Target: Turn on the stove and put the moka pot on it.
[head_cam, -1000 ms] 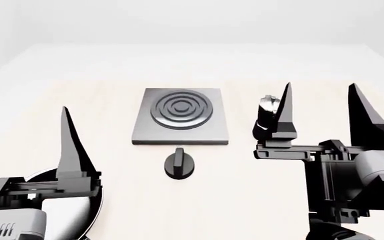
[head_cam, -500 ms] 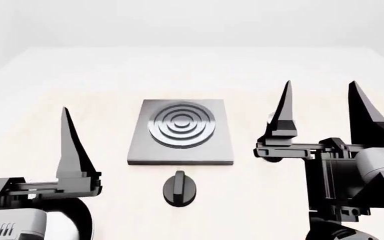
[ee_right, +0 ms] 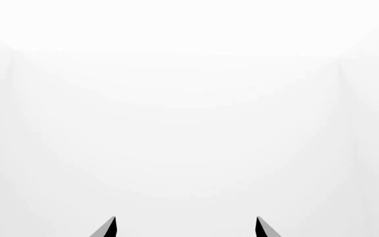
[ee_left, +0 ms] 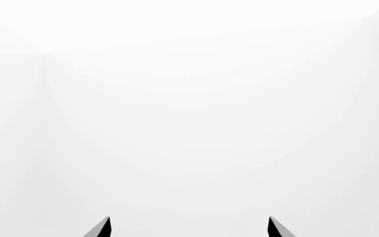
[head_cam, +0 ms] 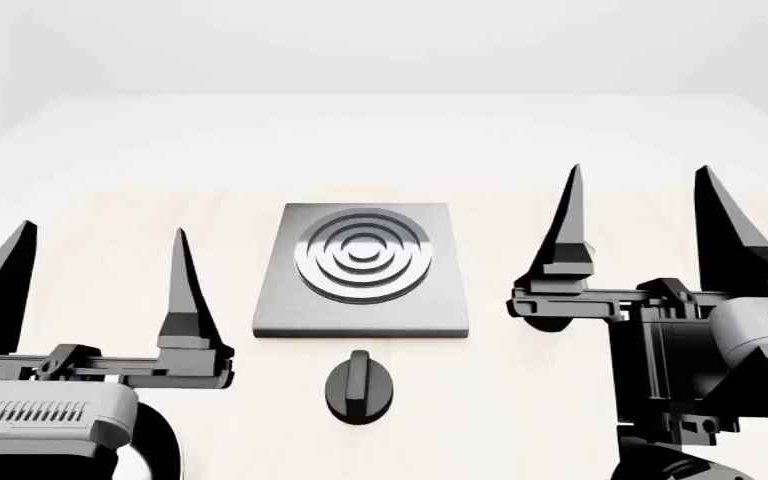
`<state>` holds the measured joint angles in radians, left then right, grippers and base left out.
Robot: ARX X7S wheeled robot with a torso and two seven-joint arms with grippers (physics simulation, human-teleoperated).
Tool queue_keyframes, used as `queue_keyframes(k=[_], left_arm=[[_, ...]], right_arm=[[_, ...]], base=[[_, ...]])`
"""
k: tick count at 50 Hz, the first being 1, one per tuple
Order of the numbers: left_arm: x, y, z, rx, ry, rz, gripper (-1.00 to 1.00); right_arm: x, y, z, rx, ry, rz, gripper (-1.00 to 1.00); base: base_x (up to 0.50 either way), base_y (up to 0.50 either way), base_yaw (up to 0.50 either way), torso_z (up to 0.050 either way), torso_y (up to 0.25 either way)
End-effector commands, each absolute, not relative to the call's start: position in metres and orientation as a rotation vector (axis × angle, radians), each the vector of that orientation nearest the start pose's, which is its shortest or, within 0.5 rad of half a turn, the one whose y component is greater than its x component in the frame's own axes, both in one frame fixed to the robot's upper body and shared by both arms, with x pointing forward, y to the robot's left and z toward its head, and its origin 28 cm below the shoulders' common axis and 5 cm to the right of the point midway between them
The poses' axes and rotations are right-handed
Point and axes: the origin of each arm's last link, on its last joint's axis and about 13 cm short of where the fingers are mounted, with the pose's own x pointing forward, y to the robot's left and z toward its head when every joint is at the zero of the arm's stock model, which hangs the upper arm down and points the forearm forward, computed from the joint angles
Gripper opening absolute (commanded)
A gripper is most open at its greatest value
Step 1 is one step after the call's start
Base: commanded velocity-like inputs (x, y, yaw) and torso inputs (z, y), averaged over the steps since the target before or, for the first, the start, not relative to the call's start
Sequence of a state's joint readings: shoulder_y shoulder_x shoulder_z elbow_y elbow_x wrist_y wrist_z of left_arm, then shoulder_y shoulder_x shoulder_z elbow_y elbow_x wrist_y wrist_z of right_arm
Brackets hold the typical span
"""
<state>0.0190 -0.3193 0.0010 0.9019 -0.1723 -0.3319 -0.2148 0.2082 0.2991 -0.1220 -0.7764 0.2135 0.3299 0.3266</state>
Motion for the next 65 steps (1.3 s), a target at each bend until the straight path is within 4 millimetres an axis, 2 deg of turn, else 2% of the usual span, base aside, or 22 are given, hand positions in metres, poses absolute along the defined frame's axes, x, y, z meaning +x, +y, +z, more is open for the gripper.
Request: queue_keyframes(k=[1,7,8,19,24,38,65], left_arm=[[0.180,0.229,0.154,0.031,-0.339,-0.108,1.00],[0.182,0.229,0.141,-0.032,-0.212,-0.159,1.00],[0.182,0.227,0.138,-0.016,-0.172,-0.177,1.00],[0.188,0.220,0.121,-0.038,0.006,-0.248,1.00],[0.191,0.215,0.115,-0.089,0.076,-0.309,1.00],[0.194,0.202,0.101,-0.115,0.185,-0.397,1.00],[0.198,0.189,0.089,-0.150,0.236,-0.466,1.00]], right_arm=[[0.203,-0.106,0.184,-0.010,-0.607,-0.031,1.00],[0.202,-0.105,0.188,-0.009,-0.608,-0.028,1.00],[0.202,-0.105,0.183,-0.008,-0.608,-0.029,1.00],[0.201,-0.104,0.191,-0.009,-0.613,-0.021,1.00],[0.201,-0.104,0.186,-0.009,-0.613,-0.022,1.00],[0.201,-0.105,0.190,-0.010,-0.610,-0.019,1.00],[0.201,-0.105,0.192,-0.010,-0.613,-0.015,1.00]], base=[[0.00,0.00,0.00,0.000,0.000],[0.00,0.00,0.00,0.000,0.000],[0.00,0.00,0.00,0.000,0.000],[0.00,0.00,0.00,0.000,0.000],[0.00,0.00,0.00,0.000,0.000],[0.00,0.00,0.00,0.000,0.000],[0.00,0.00,0.00,0.000,0.000]])
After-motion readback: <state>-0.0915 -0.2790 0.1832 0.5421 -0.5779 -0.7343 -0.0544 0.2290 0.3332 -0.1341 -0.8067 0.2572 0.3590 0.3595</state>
